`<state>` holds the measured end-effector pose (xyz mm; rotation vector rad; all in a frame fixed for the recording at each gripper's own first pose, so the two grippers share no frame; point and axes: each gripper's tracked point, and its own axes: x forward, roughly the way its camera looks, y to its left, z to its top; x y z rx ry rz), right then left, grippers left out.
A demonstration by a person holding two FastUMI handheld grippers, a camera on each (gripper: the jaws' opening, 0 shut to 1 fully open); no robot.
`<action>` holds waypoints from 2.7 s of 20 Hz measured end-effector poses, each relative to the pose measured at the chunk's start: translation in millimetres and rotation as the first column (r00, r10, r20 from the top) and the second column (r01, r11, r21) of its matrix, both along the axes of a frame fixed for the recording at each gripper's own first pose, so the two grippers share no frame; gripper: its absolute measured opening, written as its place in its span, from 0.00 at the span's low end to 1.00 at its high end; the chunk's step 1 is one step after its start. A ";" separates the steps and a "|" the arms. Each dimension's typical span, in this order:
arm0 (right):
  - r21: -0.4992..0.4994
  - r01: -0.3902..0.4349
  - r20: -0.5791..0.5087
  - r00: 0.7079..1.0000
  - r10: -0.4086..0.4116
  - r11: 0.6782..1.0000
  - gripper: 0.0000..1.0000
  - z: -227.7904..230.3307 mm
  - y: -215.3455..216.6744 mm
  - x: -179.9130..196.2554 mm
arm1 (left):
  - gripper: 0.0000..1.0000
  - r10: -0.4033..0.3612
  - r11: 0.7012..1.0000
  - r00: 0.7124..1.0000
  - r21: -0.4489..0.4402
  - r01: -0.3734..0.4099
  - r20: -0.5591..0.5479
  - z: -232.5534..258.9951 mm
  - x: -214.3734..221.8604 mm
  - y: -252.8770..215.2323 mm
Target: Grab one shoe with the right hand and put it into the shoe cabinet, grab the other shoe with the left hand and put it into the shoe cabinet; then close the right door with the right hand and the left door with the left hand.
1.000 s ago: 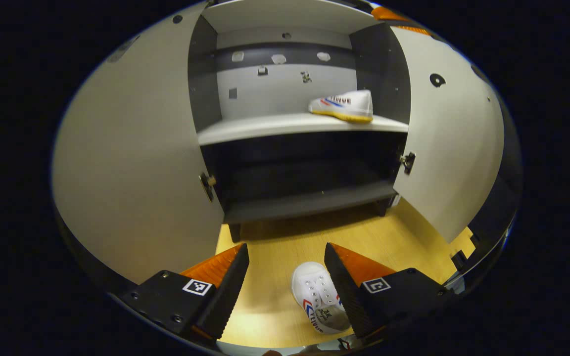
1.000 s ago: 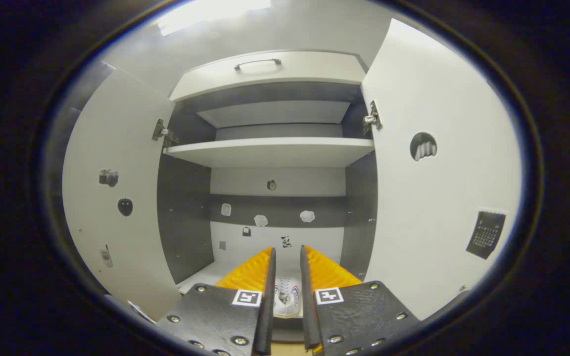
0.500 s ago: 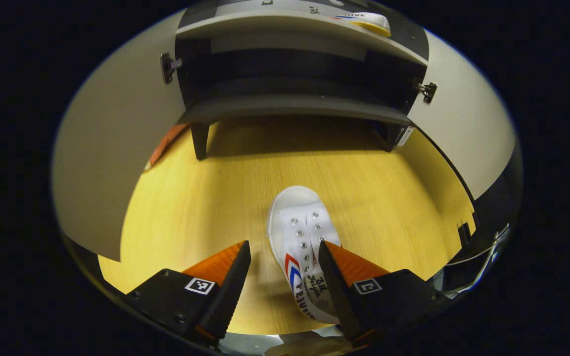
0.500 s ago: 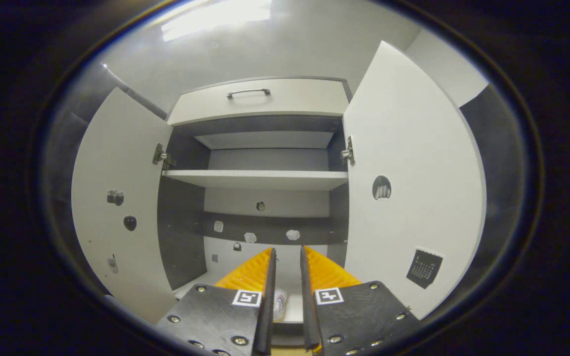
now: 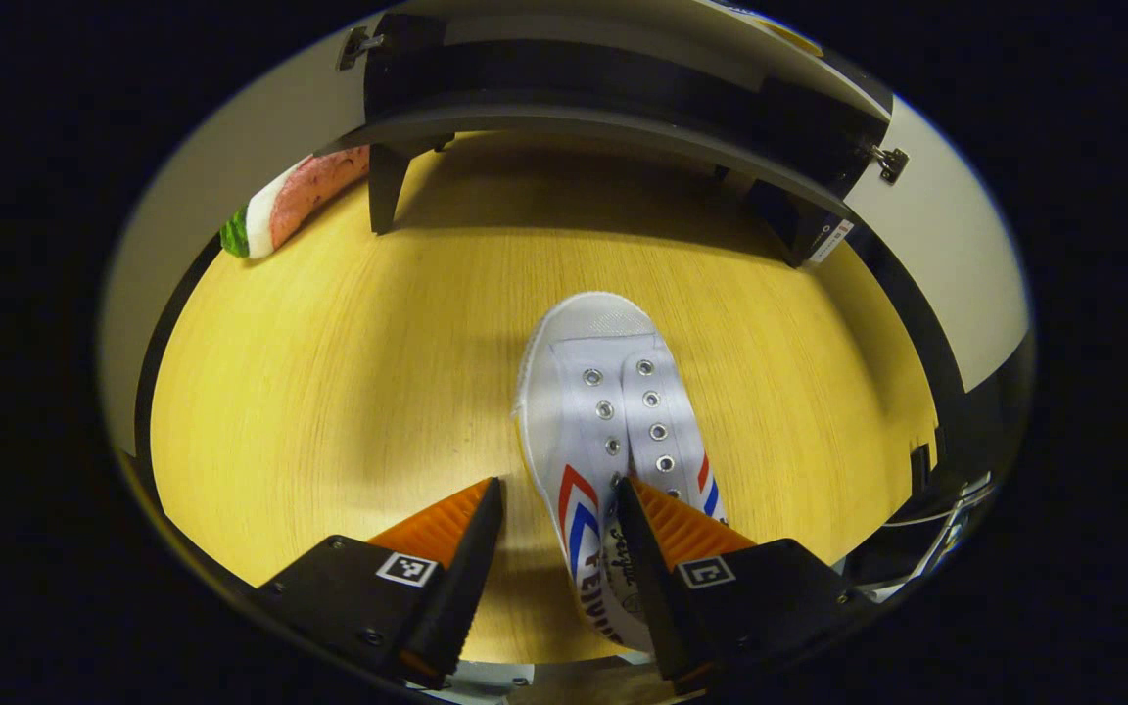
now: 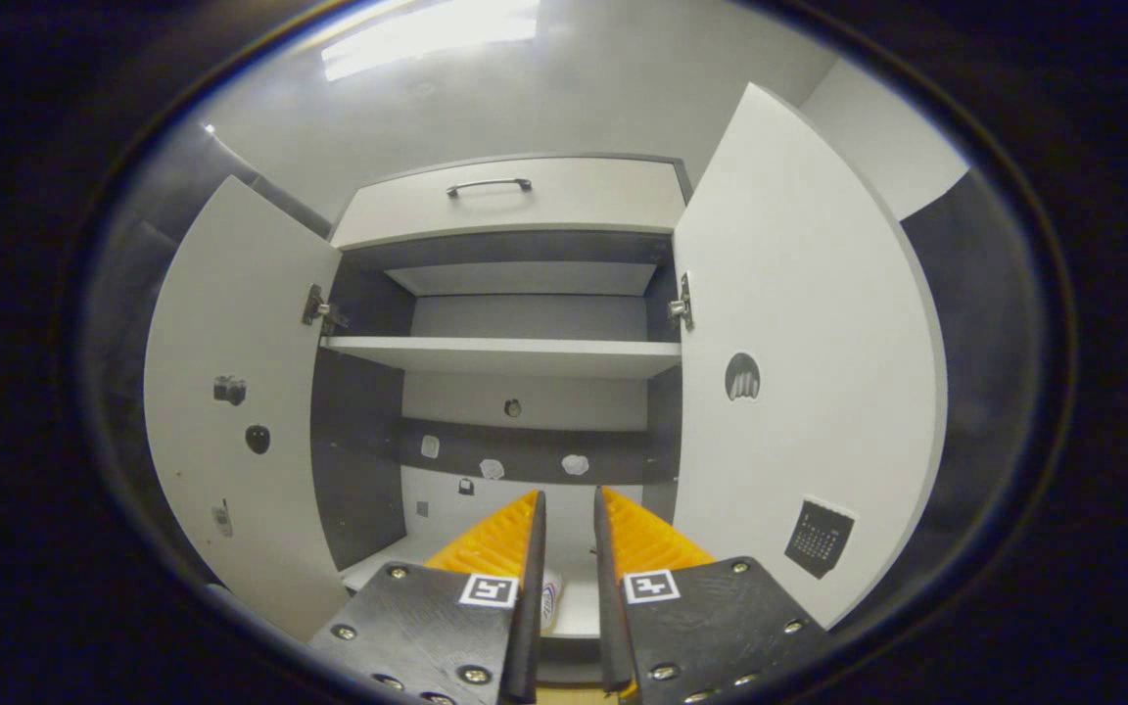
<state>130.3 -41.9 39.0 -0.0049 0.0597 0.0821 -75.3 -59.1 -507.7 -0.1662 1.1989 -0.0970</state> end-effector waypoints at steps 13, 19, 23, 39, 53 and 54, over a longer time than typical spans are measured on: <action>-0.020 -0.014 -0.031 0.999 0.013 1.000 0.44 -13.5 -1.0 0.4 | 0.03 0.045 0.998 0.999 0.037 -0.044 -0.009 17.7 14.2 9.7; -0.022 0.001 -0.029 1.000 -0.001 1.000 0.44 -17.6 -8.7 1.4 | 0.02 0.047 0.999 0.979 -0.018 -0.045 0.200 132.8 64.7 15.3; -0.013 0.003 -0.030 1.000 -0.003 1.000 0.44 -20.4 -10.7 0.6 | 0.02 0.053 0.999 0.924 -0.032 -0.044 0.378 218.1 106.0 29.1; -0.014 0.032 -0.059 0.998 -0.033 0.999 0.40 -27.9 -23.6 -35.3 | 0.02 0.127 0.992 0.771 -0.097 -0.085 0.624 366.3 277.4 58.9; -0.018 0.070 -0.103 0.992 -0.071 0.997 0.40 -37.5 -37.5 -64.0 | 0.01 0.085 0.996 0.859 -0.040 -0.075 0.506 306.4 321.6 63.2; -0.010 0.067 -0.103 0.992 -0.068 0.998 0.44 -36.9 -37.3 -65.5 | 0.01 0.087 0.996 0.862 -0.039 -0.078 0.499 304.2 320.3 64.4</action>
